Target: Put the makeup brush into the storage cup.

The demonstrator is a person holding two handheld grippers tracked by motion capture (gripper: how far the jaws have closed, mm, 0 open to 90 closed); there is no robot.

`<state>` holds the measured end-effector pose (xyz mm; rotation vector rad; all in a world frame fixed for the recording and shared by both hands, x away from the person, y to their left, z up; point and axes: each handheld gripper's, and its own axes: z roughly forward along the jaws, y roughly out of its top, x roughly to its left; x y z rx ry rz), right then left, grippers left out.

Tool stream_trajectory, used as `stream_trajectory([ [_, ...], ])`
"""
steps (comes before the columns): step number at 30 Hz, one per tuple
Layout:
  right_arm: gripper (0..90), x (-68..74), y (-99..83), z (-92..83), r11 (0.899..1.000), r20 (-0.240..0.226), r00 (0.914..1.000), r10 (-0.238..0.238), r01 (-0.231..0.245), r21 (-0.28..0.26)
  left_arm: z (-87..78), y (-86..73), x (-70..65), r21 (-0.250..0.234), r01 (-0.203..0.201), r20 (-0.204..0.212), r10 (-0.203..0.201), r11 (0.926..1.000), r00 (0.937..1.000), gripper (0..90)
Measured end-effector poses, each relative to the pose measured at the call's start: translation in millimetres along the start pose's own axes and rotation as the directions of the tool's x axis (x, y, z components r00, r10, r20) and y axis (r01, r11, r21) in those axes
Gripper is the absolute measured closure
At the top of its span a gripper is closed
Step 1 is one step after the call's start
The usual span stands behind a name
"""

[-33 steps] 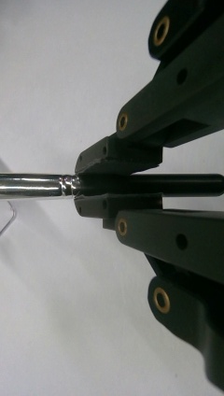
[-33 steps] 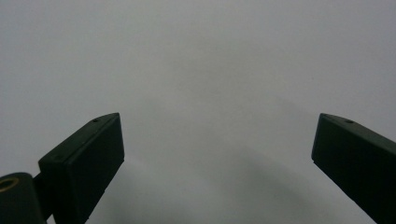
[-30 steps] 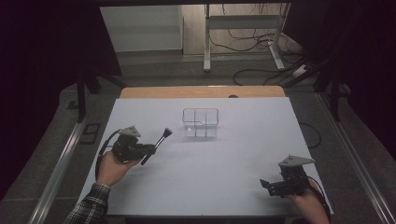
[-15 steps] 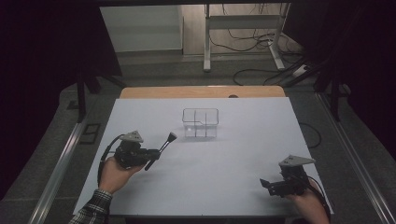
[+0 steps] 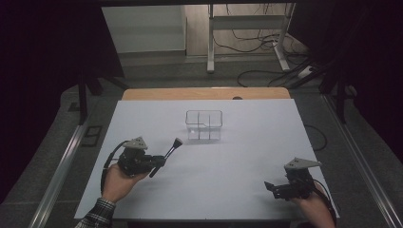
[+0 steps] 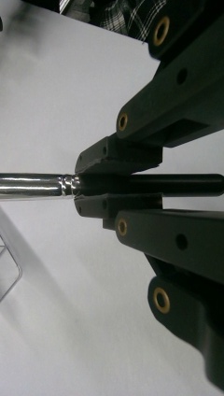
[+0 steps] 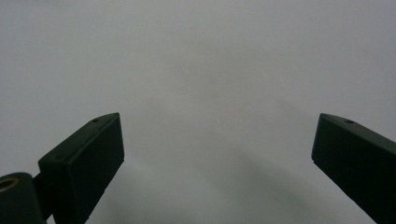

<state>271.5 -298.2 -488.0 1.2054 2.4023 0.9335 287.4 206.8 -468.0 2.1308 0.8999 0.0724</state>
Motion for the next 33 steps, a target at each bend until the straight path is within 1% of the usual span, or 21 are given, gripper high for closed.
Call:
stream_trajectory([
  [7, 2.2, 0.1, 0.1, -0.1, 1.0, 0.0, 1.0, 0.0, 0.0, -0.001, 0.0, -1.1, -6.1, -0.003, -0.004, 0.007, 0.004, 1.0, 1.0, 79.3],
  [10, 2.2, 0.0, 0.1, -0.4, 1.0, -0.001, 1.0, 0.003, -0.003, -0.004, -0.6, -2.1, -9.0, -0.008, 0.001, 0.009, -0.001, 1.0, 1.0, 79.2],
  [12, 2.1, -0.1, 0.2, -0.5, 1.0, -0.002, 1.0, 0.006, -0.006, -0.008, -1.6, -4.1, -13.2, -0.018, 0.007, 0.017, -0.007, 0.9998, 0.9998, 79.2],
  [15, 2.1, -0.2, 0.3, -0.5, 1.0, -0.004, 1.0, 0.009, -0.009, -0.012, -2.1, -5.1, -16.3, -0.024, 0.007, 0.024, -0.006, 0.9997, 0.9997, 79.2],
  [16, 2.0, -0.3, 0.4, -0.6, 1.0, -0.005, 0.9999, 0.01, -0.01, -0.016, -1.9, -5.9, -19.2, -0.026, 0.009, 0.034, -0.008, 0.9996, 0.9994, 79.2],
  [22, 1.8, 0.6, 1.2, -0.7, 1.0, -0.007, 0.9999, 0.011, -0.011, -0.023, 1.3, -5.7, -23.4, -0.024, 0.004, 0.048, -0.003, 0.9997, 0.9988, 79.3],
  [24, 1.2, 1.6, 2.2, -0.5, 0.999, -0.018, 0.9998, 0.011, -0.012, -0.03, 4.0, -3.1, -23.1, -0.027, -0.005, 0.062, 0.007, 0.9996, 0.9981, 79.2],
  [27, 0.3, 2.8, 3.6, -0.7, 0.999, -0.03, 0.9994, 0.015, -0.016, -0.043, 6.0, -1.5, -23.0, -0.027, -0.013, 0.061, 0.015, 0.9996, 0.998, 79.3],
  [28, 0.0, 4.7, 6.0, -1.6, 0.997, -0.052, 0.9984, 0.023, -0.027, -0.071, 7.8, -0.3, -23.4, -0.025, -0.021, 0.064, 0.022, 0.9995, 0.9977, 79.2],
  [33, 0.0, 11.6, 13.3, 0.1, 0.992, -0.11, 0.9933, 0.036, -0.049, -0.12, 13.2, 1.9, -26.3, -0.027, -0.032, 0.076, 0.034, 0.9991, 0.9965, 79.2],
])
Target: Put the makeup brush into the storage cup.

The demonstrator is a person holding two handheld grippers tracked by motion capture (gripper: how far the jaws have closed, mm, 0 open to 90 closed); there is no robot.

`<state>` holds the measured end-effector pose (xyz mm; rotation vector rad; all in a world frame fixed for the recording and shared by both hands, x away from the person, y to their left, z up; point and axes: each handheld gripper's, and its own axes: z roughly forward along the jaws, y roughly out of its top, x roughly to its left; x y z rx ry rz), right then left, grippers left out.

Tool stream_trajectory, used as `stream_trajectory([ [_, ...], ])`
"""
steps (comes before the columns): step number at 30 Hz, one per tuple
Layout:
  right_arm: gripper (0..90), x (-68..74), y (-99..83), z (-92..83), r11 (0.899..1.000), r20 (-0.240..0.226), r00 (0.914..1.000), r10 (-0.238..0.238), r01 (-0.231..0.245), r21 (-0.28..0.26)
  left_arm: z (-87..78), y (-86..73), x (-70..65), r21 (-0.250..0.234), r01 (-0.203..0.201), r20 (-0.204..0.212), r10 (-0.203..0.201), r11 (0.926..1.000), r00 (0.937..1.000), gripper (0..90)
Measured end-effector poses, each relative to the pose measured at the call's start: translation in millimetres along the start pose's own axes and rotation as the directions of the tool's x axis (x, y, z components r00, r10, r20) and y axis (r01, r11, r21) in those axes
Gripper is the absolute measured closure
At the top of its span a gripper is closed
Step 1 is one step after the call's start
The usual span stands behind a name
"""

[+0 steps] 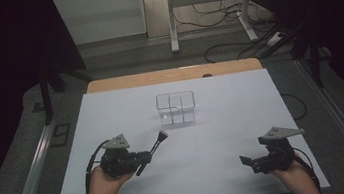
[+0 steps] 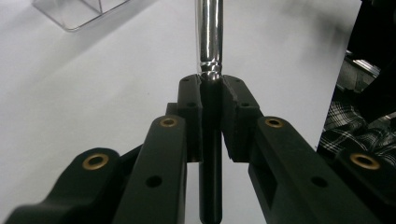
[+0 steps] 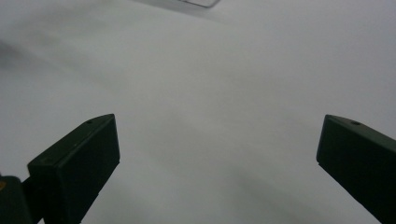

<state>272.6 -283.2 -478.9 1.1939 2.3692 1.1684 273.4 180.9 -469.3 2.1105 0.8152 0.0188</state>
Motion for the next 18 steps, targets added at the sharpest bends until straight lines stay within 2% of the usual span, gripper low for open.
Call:
stream_trajectory([
  [5, 0.0, 9.0, 6.0, 6.8, 1.0, -0.048, 0.9989, 0.0, 0.0, -0.019, 4.0, 1.4, -2.2, -0.004, -0.007, 0.01, 0.007, 1.0, 0.9999, 79.2],
  [9, 0.0, 12.7, 8.3, 10.4, 1.0, -0.065, 0.9979, -0.001, -0.001, -0.022, 6.5, 2.2, -3.7, -0.01, -0.011, 0.014, 0.011, 0.9999, 0.9998, 79.2],
  [14, 0.0, 18.7, 13.0, 16.0, 0.999, -0.086, 0.9959, 0.029, -0.032, -0.037, 9.3, 3.5, -5.5, -0.014, -0.01, 0.022, 0.01, 0.9999, 0.9997, 79.2],
  [18, 0.0, 24.1, 16.0, 20.5, 0.998, -0.105, 0.9941, 0.029, -0.034, -0.047, 12.3, 5.2, -7.8, -0.02, -0.014, 0.029, 0.015, 0.9997, 0.9995, 79.2],
])
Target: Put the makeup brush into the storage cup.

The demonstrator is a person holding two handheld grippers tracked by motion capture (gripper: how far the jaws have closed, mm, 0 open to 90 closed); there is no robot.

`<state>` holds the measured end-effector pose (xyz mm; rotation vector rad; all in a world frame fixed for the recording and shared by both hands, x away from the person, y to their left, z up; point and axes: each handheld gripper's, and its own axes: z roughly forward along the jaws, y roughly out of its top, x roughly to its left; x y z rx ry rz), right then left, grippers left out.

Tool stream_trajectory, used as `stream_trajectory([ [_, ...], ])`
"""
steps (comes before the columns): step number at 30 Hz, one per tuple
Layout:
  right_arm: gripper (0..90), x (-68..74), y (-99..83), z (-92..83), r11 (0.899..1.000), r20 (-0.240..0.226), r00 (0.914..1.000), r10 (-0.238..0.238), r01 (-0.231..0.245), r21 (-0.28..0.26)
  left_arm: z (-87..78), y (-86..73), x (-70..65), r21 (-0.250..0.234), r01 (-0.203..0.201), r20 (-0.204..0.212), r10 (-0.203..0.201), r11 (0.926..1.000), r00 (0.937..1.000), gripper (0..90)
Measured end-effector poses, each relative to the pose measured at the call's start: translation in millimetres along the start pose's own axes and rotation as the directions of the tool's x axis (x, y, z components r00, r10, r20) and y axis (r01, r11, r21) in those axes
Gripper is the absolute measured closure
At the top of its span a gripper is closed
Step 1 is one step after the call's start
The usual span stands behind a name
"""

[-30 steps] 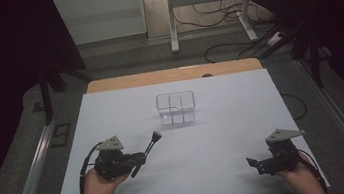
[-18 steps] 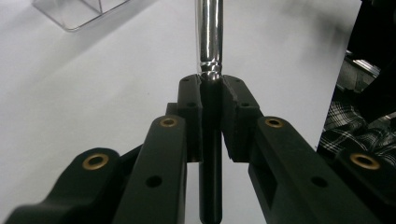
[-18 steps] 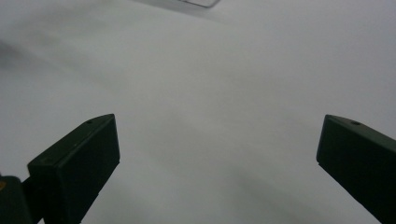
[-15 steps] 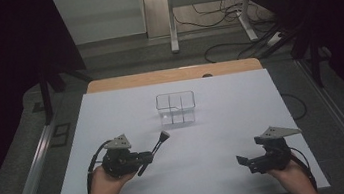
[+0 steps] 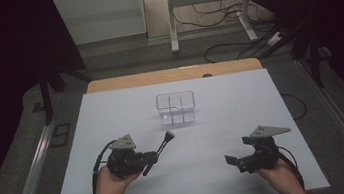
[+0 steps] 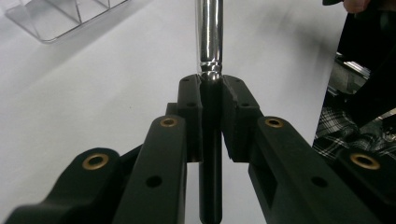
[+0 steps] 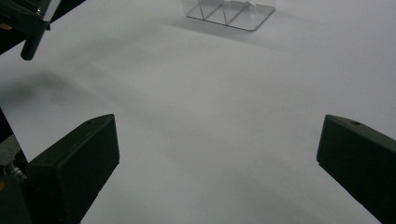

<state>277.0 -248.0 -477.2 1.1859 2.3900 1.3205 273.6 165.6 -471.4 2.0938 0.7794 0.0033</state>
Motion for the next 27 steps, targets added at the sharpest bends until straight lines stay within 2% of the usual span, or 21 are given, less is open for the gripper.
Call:
stream_trajectory([
  [4, 0.0, 5.8, 3.6, 4.0, 1.0, -0.008, 0.9999, -0.013, 0.013, -0.025, 2.5, 1.2, -1.9, -0.005, -0.002, 0.006, 0.002, 1.0, 1.0, 79.3],
  [6, 0.0, 8.3, 5.7, 5.9, 0.999, -0.02, 0.9998, -0.006, 0.005, -0.033, 3.4, 2.1, -2.9, -0.004, -0.006, 0.008, 0.006, 1.0, 0.9999, 79.2],
  [8, 0.0, 9.1, 6.3, 6.8, 0.999, -0.024, 0.9997, -0.002, 0.001, -0.034, 4.1, 2.6, -3.4, -0.005, -0.007, 0.009, 0.007, 1.0, 0.9999, 79.2],
  [14, 0.0, 20.8, 12.3, 20.5, 0.999, -0.076, 0.9969, 0.022, -0.025, -0.027, 8.4, 5.2, -6.2, -0.01, -0.014, 0.017, 0.014, 0.9999, 0.9998, 79.2],
  [20, 0.0, 34.7, 16.8, 31.2, 0.999, -0.121, 0.9926, 0.012, -0.015, -0.028, 12.6, 7.3, -9.6, -0.01, -0.025, 0.024, 0.025, 0.9996, 0.9994, 79.2],
  [27, 0.0, 43.9, 22.4, 40.0, 1.0, -0.151, 0.9884, 0.006, -0.01, -0.025, 16.9, 9.0, -13.1, -0.019, -0.03, 0.031, 0.031, 0.9994, 0.999, 79.2],
])
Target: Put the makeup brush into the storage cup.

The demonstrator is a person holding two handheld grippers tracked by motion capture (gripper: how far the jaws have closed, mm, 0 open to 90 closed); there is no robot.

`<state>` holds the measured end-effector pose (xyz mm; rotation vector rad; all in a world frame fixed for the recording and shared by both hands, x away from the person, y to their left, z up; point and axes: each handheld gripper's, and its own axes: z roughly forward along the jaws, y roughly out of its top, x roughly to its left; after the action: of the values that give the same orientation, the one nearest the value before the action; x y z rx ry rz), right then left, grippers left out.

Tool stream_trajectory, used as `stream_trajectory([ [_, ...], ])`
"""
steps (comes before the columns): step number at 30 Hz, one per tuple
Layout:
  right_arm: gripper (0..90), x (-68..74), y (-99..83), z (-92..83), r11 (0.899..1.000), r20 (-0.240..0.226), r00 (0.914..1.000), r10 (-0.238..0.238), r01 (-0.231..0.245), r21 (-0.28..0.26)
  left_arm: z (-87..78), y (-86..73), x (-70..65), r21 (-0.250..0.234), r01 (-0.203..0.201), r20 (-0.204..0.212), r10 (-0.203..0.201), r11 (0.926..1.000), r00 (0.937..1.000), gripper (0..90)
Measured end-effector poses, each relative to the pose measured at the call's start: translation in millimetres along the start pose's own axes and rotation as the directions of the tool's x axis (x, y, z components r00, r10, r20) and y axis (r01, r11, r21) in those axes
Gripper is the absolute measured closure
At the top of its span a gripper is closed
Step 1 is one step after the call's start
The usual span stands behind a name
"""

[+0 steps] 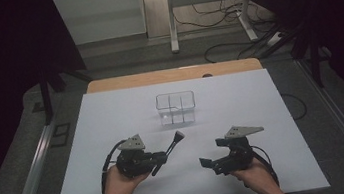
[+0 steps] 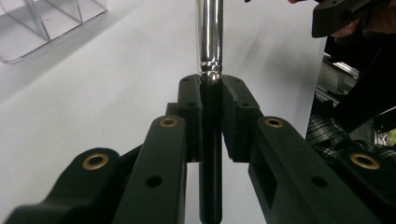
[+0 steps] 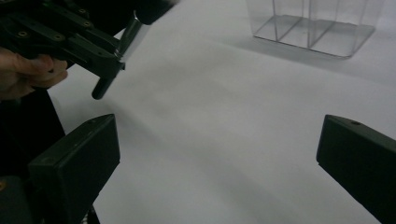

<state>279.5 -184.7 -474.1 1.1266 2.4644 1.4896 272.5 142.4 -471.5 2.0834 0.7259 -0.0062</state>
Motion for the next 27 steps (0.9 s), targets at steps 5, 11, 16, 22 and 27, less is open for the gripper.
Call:
stream_trajectory([
  [5, 0.0, 4.9, 3.7, 6.2, 1.0, -0.037, 0.9992, 0.014, -0.014, -0.003, 3.4, 1.1, -2.6, -0.003, -0.006, 0.006, 0.006, 1.0, 1.0, 79.2],
  [11, 0.0, 8.3, 7.1, 12.7, 0.999, -0.057, 0.9978, 0.033, -0.034, -0.007, 7.8, 2.5, -6.0, -0.008, -0.011, 0.012, 0.012, 0.9999, 0.9999, 79.2],
  [16, 0.0, 11.0, 10.0, 15.8, 0.999, -0.072, 0.9964, 0.045, -0.046, -0.014, 11.3, 3.2, -8.7, -0.005, -0.019, 0.015, 0.019, 0.9998, 0.9997, 79.2],
  [22, 0.0, 15.3, 14.9, 22.9, 0.998, -0.09, 0.9941, 0.06, -0.06, 0.0, 15.6, 4.3, -12.2, -0.001, -0.028, 0.023, 0.028, 0.9996, 0.9993, 79.2],
  [27, 0.0, 16.8, 17.3, 27.6, 0.997, -0.092, 0.9932, 0.071, -0.071, 0.003, 19.0, 4.8, -15.0, -0.001, -0.032, 0.033, 0.032, 0.9995, 0.9989, 79.3],
])
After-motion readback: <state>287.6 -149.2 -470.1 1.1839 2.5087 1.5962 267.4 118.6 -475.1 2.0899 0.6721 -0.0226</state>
